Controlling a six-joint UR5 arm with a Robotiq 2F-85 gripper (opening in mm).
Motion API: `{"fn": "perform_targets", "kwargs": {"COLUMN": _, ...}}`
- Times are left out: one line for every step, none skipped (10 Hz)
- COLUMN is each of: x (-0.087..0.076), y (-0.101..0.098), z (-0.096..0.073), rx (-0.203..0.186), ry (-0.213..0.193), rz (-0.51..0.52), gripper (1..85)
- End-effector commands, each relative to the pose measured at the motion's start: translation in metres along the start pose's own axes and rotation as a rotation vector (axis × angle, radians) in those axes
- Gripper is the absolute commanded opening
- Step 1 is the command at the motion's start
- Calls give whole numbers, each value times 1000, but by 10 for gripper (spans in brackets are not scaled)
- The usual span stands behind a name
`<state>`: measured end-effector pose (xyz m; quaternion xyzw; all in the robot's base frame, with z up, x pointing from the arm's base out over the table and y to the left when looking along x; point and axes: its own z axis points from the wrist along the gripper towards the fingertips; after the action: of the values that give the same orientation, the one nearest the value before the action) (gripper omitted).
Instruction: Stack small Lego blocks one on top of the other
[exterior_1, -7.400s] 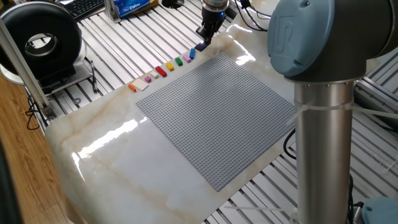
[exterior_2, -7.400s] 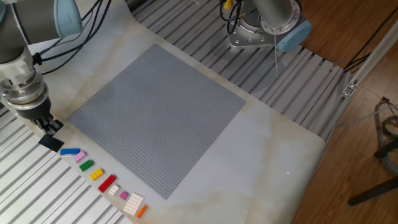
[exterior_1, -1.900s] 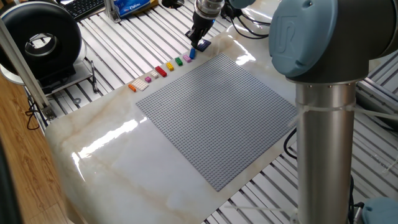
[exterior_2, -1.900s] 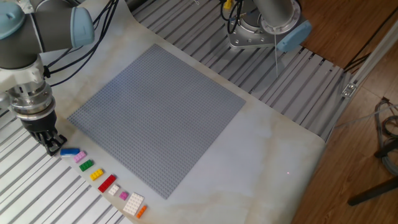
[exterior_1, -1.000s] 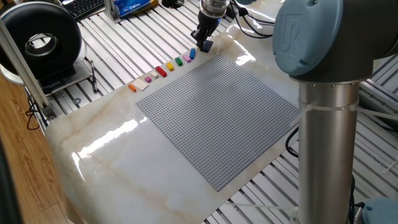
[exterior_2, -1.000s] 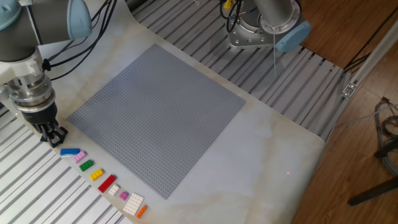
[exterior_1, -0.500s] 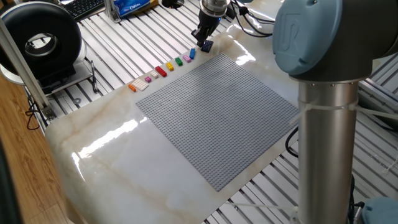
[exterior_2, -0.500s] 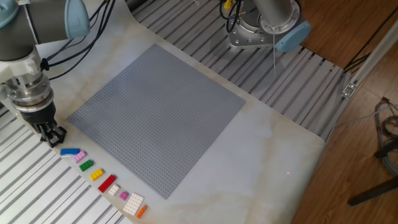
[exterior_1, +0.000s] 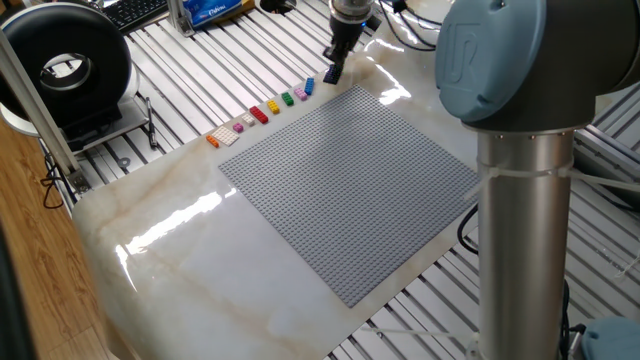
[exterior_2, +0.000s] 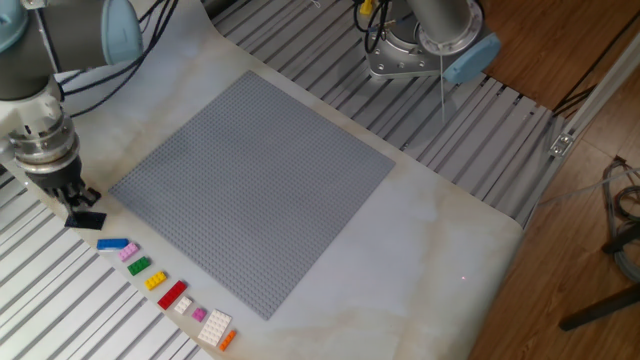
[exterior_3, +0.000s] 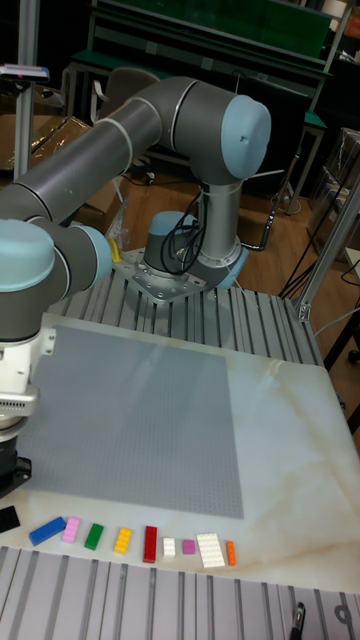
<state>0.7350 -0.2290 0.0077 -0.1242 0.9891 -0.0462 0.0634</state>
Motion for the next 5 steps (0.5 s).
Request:
{"fn": "perform_targets", "kwargs": {"x": 20, "y": -18, "z": 1, "rx": 11, "ry": 45, "rz": -48, "gripper": 10}}
{"fn": "perform_targets", "kwargs": {"x": 18, "y": -16, "z": 3, "rx": -11, "ry": 33, "rz": -50, "gripper": 10}}
{"fn": "perform_targets", "kwargs": {"x": 18, "y": -15, "z": 3, "rx": -16, "ry": 34, "rz": -48, "gripper": 10}}
{"fn": "perform_targets", "kwargs": {"x": 16, "y": -10, "z": 3, "rx": -35, "ry": 29, "rz": -44, "gripper": 10}}
{"fn": "perform_targets", "kwargs": {"x": 15, "y": -8, "z": 4, "rx": -42, "ry": 26, "rz": -40, "gripper": 10}}
